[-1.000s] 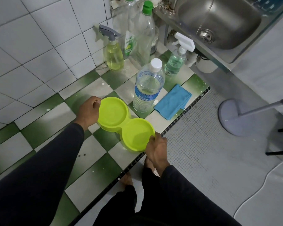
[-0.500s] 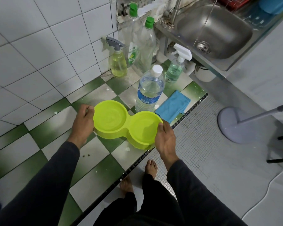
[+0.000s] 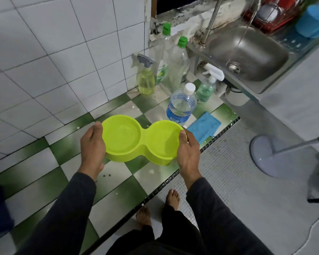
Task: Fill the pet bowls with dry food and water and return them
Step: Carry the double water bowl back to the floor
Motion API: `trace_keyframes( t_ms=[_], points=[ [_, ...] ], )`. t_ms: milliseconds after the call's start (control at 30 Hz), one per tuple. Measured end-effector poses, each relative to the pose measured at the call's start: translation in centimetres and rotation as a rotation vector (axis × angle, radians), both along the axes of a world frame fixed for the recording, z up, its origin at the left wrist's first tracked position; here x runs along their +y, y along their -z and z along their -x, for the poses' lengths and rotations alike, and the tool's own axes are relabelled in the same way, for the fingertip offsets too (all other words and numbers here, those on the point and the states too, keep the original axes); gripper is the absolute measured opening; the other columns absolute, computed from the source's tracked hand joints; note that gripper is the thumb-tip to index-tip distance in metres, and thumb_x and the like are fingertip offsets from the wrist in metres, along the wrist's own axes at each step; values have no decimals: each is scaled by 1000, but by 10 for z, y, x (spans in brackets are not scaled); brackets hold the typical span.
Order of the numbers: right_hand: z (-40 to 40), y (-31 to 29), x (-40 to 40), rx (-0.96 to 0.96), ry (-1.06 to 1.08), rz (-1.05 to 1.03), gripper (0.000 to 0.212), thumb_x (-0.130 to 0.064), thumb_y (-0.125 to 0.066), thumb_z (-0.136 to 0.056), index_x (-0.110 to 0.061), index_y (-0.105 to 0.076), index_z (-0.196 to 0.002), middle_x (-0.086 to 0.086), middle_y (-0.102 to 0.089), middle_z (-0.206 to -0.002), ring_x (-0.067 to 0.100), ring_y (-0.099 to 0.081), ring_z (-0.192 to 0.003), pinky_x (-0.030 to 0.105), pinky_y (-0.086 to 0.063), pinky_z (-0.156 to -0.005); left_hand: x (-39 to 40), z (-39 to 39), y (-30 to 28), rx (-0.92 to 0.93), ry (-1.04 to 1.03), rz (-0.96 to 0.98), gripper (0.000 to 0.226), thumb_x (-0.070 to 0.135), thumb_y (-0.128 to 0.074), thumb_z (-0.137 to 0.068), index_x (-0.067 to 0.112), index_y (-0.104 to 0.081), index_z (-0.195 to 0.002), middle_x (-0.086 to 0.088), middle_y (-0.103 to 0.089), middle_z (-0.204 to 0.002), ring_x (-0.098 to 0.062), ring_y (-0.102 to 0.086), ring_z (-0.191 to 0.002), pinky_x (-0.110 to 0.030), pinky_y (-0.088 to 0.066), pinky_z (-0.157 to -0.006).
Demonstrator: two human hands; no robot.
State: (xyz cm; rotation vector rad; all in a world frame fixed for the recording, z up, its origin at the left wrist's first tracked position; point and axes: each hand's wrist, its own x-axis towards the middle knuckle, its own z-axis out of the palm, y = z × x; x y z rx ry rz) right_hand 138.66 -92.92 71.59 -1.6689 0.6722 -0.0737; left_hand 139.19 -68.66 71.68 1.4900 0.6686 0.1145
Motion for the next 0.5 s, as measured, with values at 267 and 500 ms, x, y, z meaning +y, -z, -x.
trace_keyframes(
  t_ms=[267, 500],
  points=[
    [-10, -22, 12, -40, 15, -152, 25, -41, -55, -102, -32, -71, -119, -11, -66, -126, 14, -58, -121, 47, -46, -109, 6, 9, -19, 9, -171, 86, 29, 52, -56, -101, 36, -72, -83, 4, -72, -99, -26, -69, -100, -46, -59, -85],
    [-17, -44, 10, -107, 33, -169, 21, -38, -59, -101, -31, -73, -114, -15, -68, -119, 12, -60, -118, 37, -48, -102, 8, 15, -40, -12, -238, 119, 22, 59, -62, -92, 49, -76, -79, 11, -72, -101, -17, -68, -96, -37, -55, -73]
  ],
)
